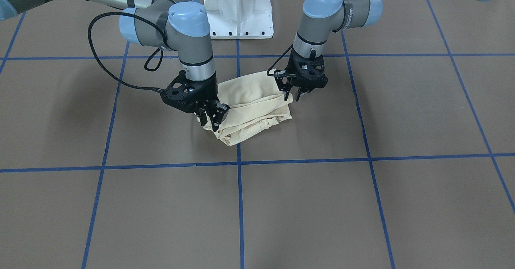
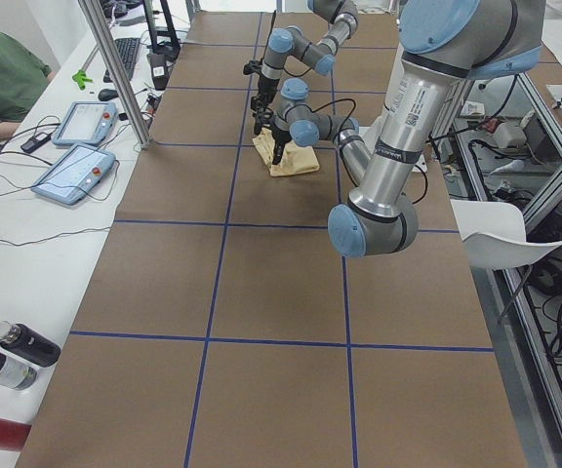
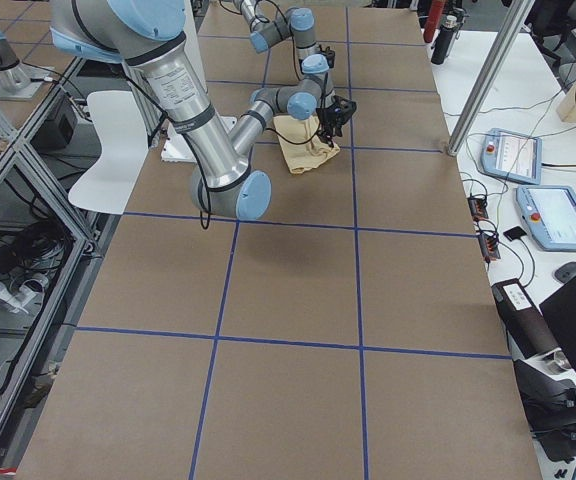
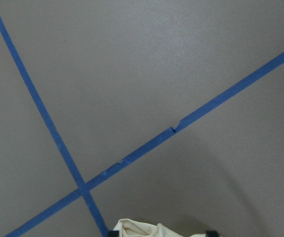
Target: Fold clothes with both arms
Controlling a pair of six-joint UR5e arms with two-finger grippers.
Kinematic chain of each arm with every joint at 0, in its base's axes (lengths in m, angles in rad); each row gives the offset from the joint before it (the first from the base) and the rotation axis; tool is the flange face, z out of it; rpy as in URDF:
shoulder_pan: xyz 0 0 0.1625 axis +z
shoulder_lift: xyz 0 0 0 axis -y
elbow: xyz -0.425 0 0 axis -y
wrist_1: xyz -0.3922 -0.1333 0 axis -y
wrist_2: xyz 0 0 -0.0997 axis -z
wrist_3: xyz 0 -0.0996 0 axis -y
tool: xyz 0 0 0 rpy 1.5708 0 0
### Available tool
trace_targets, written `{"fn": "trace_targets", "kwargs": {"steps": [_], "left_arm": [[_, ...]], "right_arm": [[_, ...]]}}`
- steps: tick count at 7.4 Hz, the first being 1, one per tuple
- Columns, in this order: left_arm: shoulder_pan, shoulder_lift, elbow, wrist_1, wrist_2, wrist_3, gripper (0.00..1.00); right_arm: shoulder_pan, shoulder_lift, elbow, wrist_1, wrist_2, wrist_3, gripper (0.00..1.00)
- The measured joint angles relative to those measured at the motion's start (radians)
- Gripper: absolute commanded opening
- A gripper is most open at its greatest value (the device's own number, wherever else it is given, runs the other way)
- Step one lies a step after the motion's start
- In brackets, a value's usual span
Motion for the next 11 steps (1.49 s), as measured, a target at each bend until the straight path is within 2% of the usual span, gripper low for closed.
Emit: {"fn": "trace_targets", "kwargs": {"steps": [2,3,5,8,11], "left_arm": [[-0.100,0.010,0.003,-0.004,-0.121,0.215,1.00],[-0.133,0.013,0.006,-0.002,-0.159,0.287,1.00],[-0.153,0.014,0.011,-0.001,-0.182,0.331,1.00],[-0.155,0.015,0.016,-0.003,-0.184,0.334,1.00],[-0.156,0.016,0.018,-0.005,-0.185,0.332,1.00]], "right_arm": [[-0.005,0.010,0.008,-0.008,0.054,-0.017,1.00],[-0.046,0.010,0.013,-0.020,0.034,-0.046,1.00],[-0.148,0.011,0.019,-0.089,-0.057,-0.204,1.00],[-0.214,0.005,0.021,-0.122,-0.104,-0.482,1.00],[-0.234,0.047,-0.035,-0.119,-0.166,-0.575,1.00]]}}
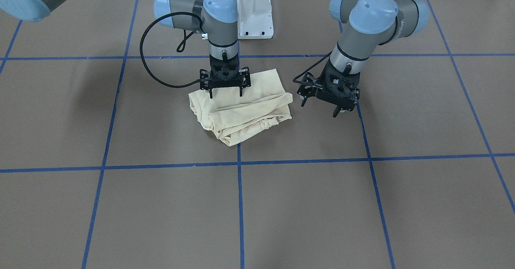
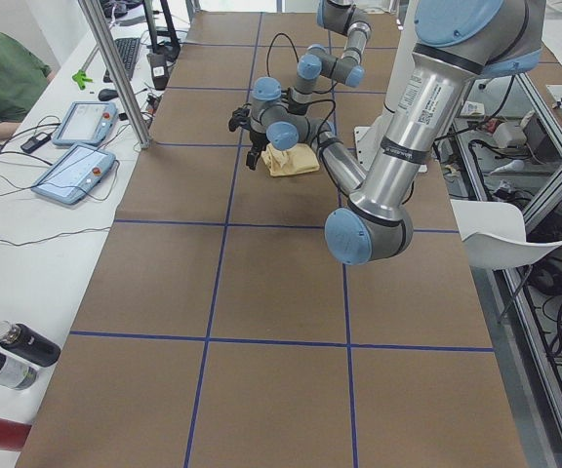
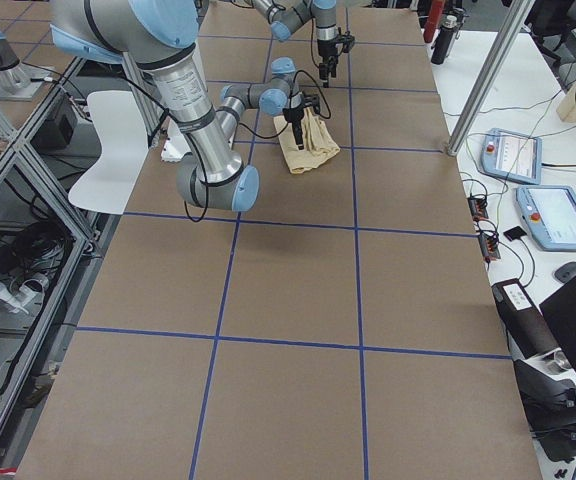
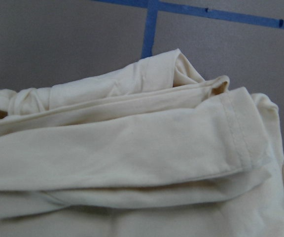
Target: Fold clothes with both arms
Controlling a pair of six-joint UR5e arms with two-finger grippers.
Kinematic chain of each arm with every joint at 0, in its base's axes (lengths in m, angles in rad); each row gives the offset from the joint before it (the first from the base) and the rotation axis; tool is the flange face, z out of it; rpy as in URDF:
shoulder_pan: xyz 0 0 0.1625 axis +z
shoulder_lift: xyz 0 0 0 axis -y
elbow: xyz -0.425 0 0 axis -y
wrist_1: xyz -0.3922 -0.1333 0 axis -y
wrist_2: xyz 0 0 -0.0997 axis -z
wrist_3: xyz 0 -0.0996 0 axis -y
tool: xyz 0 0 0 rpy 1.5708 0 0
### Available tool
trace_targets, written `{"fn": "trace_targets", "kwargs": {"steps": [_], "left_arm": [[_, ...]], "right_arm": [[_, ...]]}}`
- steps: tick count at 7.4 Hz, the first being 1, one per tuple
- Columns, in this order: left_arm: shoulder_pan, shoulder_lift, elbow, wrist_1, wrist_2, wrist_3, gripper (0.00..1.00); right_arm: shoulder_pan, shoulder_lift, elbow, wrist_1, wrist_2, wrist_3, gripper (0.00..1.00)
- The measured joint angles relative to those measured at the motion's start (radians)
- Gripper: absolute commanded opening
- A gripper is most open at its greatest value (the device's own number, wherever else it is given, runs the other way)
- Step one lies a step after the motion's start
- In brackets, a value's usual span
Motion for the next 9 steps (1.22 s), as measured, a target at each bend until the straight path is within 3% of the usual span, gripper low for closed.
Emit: {"fn": "trace_targets", "kwargs": {"steps": [4,7,9], "left_arm": [[0.000,0.000,-0.002,0.000,0.000,-0.002,1.00],[0.000,0.000,-0.005,0.000,-0.016,-0.004,1.00],[0.001,0.000,-0.006,0.000,-0.019,-0.003,1.00]], "right_arm": [[0.020,0.056,-0.099,0.026,-0.064,-0.005,1.00],[0.110,0.174,-0.306,0.190,-0.088,0.001,1.00],[0.156,0.225,-0.371,0.239,-0.083,0.001,1.00]]}}
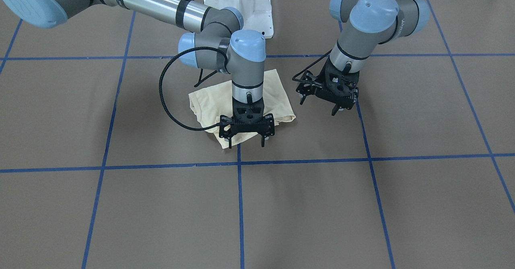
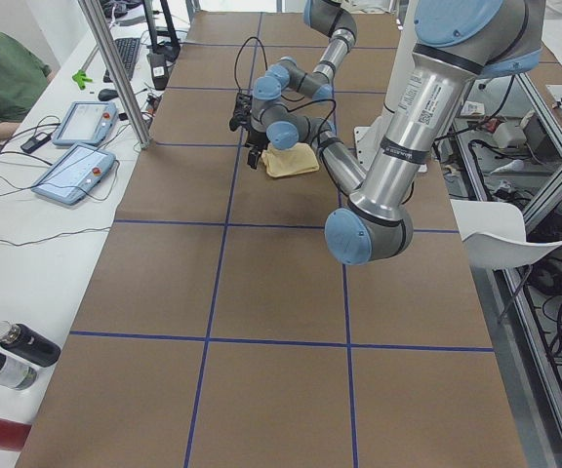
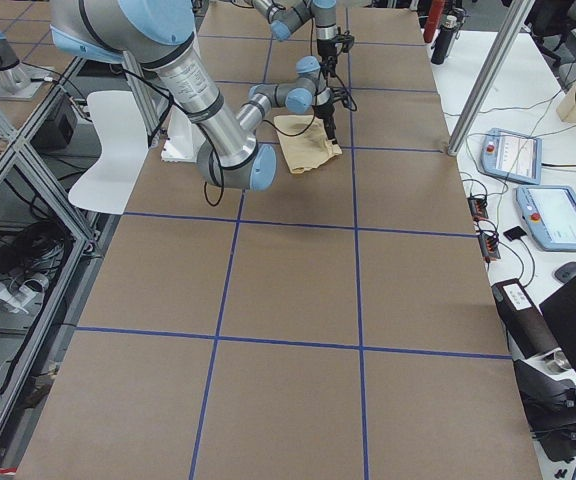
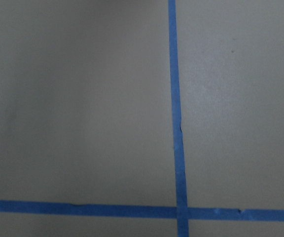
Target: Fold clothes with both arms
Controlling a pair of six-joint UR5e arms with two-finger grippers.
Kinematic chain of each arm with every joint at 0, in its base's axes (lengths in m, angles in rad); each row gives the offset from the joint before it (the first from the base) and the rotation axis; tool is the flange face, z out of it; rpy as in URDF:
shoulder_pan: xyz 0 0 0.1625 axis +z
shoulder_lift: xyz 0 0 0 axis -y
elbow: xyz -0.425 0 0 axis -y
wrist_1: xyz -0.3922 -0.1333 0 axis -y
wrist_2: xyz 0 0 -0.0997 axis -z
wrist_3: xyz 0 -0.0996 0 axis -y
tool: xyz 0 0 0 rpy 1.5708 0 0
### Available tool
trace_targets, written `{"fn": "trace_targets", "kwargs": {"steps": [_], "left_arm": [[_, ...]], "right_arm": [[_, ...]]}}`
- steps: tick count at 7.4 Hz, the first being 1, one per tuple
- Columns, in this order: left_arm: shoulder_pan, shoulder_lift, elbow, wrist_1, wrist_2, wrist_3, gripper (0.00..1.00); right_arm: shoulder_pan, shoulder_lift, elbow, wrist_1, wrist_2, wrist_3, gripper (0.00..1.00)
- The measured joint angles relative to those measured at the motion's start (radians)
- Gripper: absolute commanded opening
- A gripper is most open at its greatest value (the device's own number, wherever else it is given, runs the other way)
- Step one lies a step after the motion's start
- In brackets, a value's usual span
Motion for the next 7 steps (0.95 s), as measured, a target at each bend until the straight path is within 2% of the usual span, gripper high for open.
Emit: {"fn": "trace_targets", "kwargs": {"steps": [3,4,6,7], "left_arm": [[-0.001,0.000,0.001,0.000,-0.001,0.001,1.00],[-0.001,0.000,0.001,0.000,-0.001,0.001,1.00],[-0.001,0.001,0.001,0.000,-0.001,0.001,1.00],[-0.001,0.001,0.001,0.000,-0.001,0.001,1.00]], "right_arm": [[0.016,0.006,0.010,0.001,0.034,0.003,1.00],[0.016,0.000,0.048,-0.049,0.065,0.008,1.00],[-0.006,-0.029,0.199,-0.256,0.116,0.059,1.00],[-0.036,-0.065,0.266,-0.308,0.126,0.107,1.00]]}}
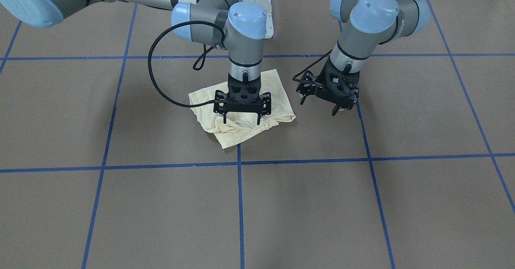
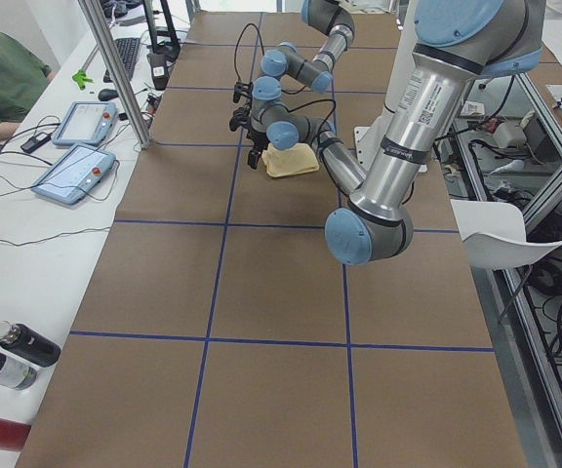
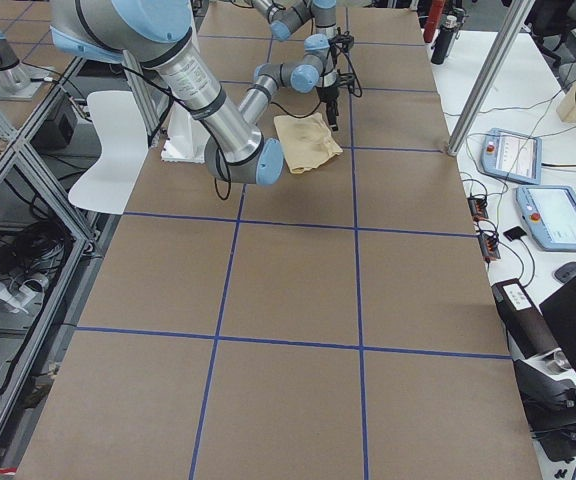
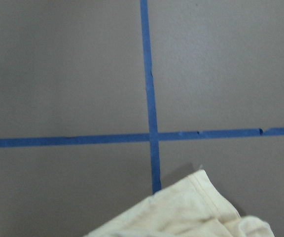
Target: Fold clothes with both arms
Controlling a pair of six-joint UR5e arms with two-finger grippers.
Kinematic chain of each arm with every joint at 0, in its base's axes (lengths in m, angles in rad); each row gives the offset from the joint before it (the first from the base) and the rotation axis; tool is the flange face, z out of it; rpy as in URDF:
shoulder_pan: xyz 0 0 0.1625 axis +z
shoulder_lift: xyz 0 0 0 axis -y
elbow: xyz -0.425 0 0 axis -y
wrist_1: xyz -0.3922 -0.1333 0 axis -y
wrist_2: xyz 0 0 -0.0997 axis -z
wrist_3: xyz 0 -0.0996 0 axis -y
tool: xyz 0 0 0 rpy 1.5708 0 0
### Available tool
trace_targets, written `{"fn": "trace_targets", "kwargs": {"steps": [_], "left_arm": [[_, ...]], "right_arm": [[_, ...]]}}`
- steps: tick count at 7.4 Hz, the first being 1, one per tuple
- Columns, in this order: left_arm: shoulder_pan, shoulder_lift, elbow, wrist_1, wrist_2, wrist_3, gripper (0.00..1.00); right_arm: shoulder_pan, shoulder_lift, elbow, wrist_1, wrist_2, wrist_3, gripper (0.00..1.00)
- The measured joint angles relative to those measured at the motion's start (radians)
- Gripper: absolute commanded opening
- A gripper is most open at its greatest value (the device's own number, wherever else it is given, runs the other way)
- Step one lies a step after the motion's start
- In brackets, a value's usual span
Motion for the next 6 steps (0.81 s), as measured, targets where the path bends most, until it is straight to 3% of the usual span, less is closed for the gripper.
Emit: {"fn": "trace_targets", "kwargs": {"steps": [2,6], "left_arm": [[0.000,0.000,0.000,0.000,0.000,0.000,1.00],[-0.003,0.000,-0.003,0.001,0.000,0.001,1.00]], "right_arm": [[-0.061,-0.042,0.032,0.013,-0.008,0.078,1.00],[-0.047,-0.063,-0.096,0.232,-0.109,0.079,1.00]]}}
